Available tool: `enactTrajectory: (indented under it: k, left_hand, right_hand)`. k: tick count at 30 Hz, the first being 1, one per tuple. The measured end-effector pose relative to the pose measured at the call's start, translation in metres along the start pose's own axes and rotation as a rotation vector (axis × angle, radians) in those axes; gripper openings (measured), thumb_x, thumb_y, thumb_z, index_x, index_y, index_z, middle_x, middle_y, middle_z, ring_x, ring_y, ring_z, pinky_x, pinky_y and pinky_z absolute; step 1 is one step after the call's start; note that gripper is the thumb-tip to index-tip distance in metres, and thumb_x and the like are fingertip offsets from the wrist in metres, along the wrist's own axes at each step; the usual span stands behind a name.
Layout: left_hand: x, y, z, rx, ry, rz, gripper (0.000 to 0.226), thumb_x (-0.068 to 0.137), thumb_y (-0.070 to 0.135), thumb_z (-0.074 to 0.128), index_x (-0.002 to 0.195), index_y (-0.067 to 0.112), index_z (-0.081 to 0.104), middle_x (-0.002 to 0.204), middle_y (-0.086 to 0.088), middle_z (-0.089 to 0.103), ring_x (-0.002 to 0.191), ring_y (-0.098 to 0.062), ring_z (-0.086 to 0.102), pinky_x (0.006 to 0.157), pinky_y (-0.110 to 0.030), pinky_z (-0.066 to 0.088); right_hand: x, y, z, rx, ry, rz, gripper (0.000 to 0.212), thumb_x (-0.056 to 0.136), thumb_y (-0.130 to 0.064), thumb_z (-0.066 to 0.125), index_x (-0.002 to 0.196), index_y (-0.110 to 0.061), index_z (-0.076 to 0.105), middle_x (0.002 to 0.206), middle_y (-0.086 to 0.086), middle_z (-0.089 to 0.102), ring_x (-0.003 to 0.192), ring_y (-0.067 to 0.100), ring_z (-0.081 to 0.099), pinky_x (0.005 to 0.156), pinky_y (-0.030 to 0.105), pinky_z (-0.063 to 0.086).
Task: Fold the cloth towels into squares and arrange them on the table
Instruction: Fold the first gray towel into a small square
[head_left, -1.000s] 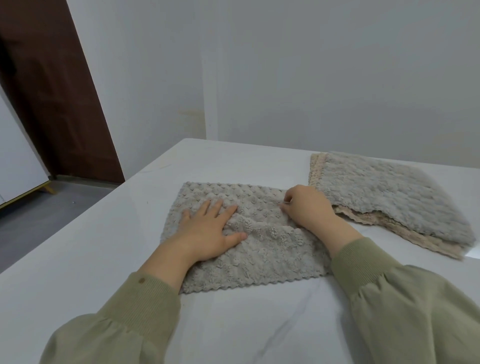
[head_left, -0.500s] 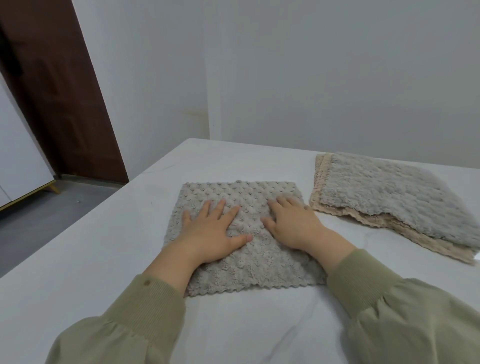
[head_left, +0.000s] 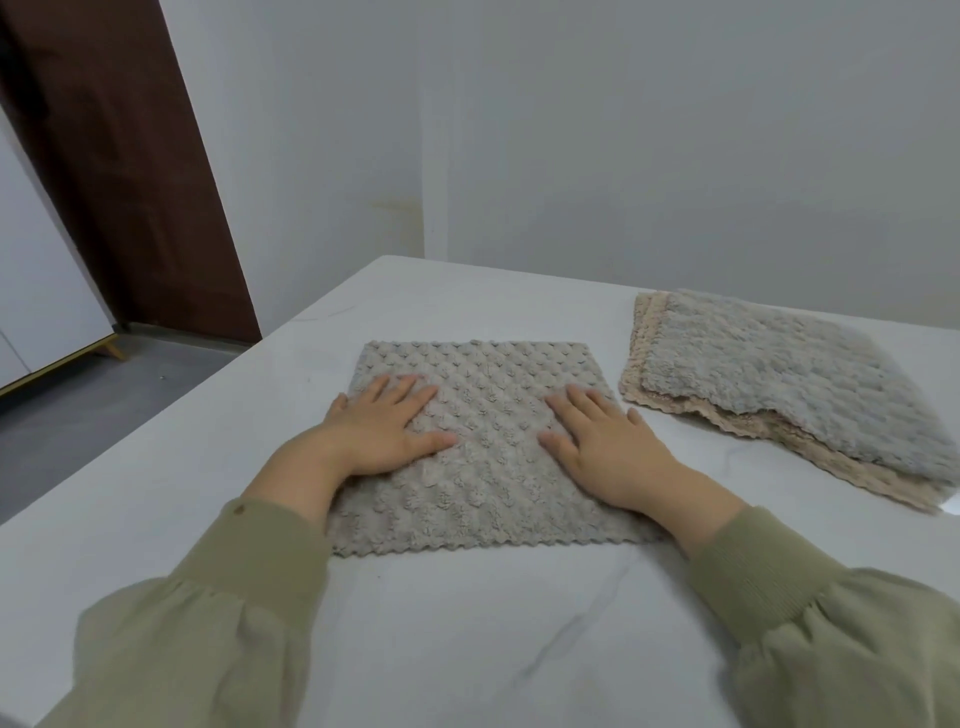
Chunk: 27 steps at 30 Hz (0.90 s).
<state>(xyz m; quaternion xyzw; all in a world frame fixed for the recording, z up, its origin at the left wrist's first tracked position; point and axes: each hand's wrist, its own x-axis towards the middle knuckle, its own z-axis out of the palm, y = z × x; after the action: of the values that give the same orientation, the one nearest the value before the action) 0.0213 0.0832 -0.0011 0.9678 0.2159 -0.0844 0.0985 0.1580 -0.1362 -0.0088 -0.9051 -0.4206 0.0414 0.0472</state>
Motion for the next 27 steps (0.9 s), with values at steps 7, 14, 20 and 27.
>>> enactTrajectory:
  k: [7, 14, 20, 27]
  left_hand:
    - [0.014, -0.029, -0.005, -0.807, 0.57, -0.109, 0.028, 0.091, 0.025, 0.057, 0.118, 0.027, 0.064, 0.121, 0.002, 0.057, 0.112, -0.013, 0.051, 0.09, -0.023, 0.034]
    - [0.052, -0.051, -0.006, -0.628, 0.575, -0.217, 0.038, 0.087, 0.03, 0.051, 0.123, 0.03, 0.061, 0.134, 0.0, 0.055, 0.128, -0.02, 0.044, 0.108, -0.037, 0.034]
    - [0.068, -0.054, -0.006, -0.365, 0.523, -0.164, 0.043, 0.093, 0.031, 0.051, 0.136, 0.032, 0.048, 0.138, 0.001, 0.052, 0.131, -0.021, 0.041, 0.106, -0.037, 0.032]
    - [0.072, -0.056, -0.007, -0.356, 0.469, -0.109, 0.052, 0.091, 0.026, 0.057, 0.141, 0.029, 0.041, 0.139, -0.005, 0.048, 0.131, -0.026, 0.037, 0.106, -0.04, 0.032]
  right_hand:
    - [0.023, -0.002, -0.032, 0.178, 0.256, 0.062, 0.037, 0.099, -0.038, 0.035, 0.09, -0.014, 0.061, 0.084, 0.003, 0.065, 0.079, 0.024, 0.06, 0.065, 0.029, 0.044]
    - [0.079, 0.008, -0.038, 0.203, 0.236, 0.108, 0.042, 0.099, -0.03, 0.037, 0.133, -0.009, 0.048, 0.131, 0.011, 0.056, 0.117, 0.029, 0.051, 0.089, 0.033, 0.042]
    - [0.102, 0.022, -0.01, 0.072, 0.27, 0.131, 0.034, 0.099, -0.019, 0.032, 0.124, -0.005, 0.051, 0.122, 0.019, 0.057, 0.112, 0.035, 0.049, 0.091, 0.041, 0.043]
    - [0.107, 0.02, -0.01, 0.013, 0.266, 0.201, 0.044, 0.093, -0.013, 0.038, 0.137, -0.009, 0.04, 0.131, 0.017, 0.046, 0.121, 0.035, 0.038, 0.097, 0.044, 0.033]
